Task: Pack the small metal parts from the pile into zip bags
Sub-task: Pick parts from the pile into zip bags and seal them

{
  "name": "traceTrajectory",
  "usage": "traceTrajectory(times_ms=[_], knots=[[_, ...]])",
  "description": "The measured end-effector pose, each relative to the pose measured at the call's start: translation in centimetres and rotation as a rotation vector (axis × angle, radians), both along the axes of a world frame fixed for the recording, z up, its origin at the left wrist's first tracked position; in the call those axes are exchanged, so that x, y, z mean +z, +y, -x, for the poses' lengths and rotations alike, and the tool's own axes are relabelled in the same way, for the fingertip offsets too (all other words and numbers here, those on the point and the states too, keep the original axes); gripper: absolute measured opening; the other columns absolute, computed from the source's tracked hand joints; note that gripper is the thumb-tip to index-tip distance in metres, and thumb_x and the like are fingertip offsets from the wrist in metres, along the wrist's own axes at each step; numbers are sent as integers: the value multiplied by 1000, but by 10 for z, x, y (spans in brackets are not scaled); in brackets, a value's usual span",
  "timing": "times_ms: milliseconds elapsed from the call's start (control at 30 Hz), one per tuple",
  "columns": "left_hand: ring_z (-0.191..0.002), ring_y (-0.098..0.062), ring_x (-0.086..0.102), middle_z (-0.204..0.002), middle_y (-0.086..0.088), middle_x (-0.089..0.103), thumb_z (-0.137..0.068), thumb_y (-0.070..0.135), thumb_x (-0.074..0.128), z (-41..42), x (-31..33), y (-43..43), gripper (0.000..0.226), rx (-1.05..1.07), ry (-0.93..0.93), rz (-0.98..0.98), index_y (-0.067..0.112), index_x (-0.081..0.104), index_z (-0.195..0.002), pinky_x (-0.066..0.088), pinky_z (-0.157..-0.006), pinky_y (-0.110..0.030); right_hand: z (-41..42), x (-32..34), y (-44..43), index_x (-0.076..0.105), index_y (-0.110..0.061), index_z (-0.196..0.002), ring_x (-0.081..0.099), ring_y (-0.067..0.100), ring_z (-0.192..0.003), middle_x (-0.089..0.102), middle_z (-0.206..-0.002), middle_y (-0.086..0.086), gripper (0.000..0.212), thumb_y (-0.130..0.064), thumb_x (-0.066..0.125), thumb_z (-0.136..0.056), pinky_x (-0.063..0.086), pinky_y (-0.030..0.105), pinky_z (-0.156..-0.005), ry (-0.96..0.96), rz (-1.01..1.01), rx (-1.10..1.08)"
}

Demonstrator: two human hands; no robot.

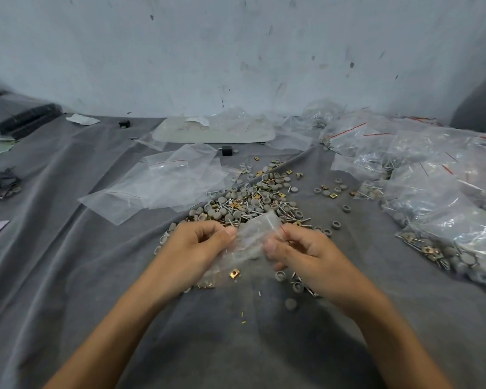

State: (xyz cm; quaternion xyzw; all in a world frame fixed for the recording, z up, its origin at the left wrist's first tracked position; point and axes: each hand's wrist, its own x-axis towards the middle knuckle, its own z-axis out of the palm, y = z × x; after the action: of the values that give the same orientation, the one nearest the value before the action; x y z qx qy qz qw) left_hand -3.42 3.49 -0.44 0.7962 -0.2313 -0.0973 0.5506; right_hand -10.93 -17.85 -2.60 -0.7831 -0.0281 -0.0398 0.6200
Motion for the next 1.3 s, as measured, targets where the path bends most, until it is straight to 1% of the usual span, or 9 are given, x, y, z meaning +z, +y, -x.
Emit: traceTrajectory(times_ms=[200,433,533,633,767,900,1000,1100,1300], knots=[[-49,-7,38,-55,2,48,-98,40,59,-3,0,2,46,43,60,52,8,56,-65,33,-48,-16,2,9,-9,68,5,-90,67,16,-71,70,-75,5,46,-40,69,-84,58,27,-70,-62,-168,-49],[-61,-5,51,-70,4,65,-92,45,67,9,-2,-2,27,-261,137,51,22,70,-77,42,-56,-16,0,14,-14,69,-18,-96,67,17,-74,73,-87,9,24,-29,76,-76,58,32,-65,-143,-550,-193],[-74,-10,56,-79,-1,69,-93,38,65,18,-10,-7,20,-430,107,-63,20,74,-91,46,-67,-27,0,19,-28,60,-14,-115,71,15,-76,76,-89,5,36,-18,68,-80,60,28,-67,-169,-700,-251],[-78,-8,58,-85,-3,70,-97,33,65,19,-19,-10,20,-415,20,-207,15,73,-95,49,-73,-34,4,27,-49,63,-11,-103,71,10,-79,75,-88,1,21,-18,63,-83,59,22,-73,-223,-724,-315],[-74,-2,58,-77,15,66,-97,32,65,4,-22,-9,11,-194,-172,-349,26,71,-92,50,-76,-32,11,30,-72,71,-19,-99,67,6,-78,73,-87,-6,13,-20,68,-87,56,18,-73,-308,-545,-429],[-74,1,60,-77,20,65,-96,35,64,-14,-20,-8,6,-4,-298,-412,33,69,-93,50,-72,-31,11,23,-82,73,-30,-103,66,-1,-84,74,-91,-16,16,-16,70,-95,50,11,-77,-436,208,-577],[-83,3,60,-91,20,65,-97,30,63,-35,-18,-15,7,59,-342,-422,34,66,-102,48,-75,-26,7,16,-78,72,-25,-113,65,11,-108,72,-110,-10,20,-14,66,-98,51,32,-97,-412,502,-533],[-98,-5,59,-107,15,64,-100,24,60,-64,-16,-38,19,51,-386,-421,28,65,-118,49,-87,-28,4,12,-71,72,-23,-118,62,17,-115,70,-113,-9,22,-18,61,-100,49,46,-101,-352,538,-494],[-131,-23,45,-141,0,54,-97,34,58,-93,-23,-86,39,-176,-509,-730,25,56,-135,36,-111,-47,5,14,-67,70,-27,-119,61,-3,-112,69,-115,-17,23,-20,61,-100,48,20,-94,-313,442,-471]])
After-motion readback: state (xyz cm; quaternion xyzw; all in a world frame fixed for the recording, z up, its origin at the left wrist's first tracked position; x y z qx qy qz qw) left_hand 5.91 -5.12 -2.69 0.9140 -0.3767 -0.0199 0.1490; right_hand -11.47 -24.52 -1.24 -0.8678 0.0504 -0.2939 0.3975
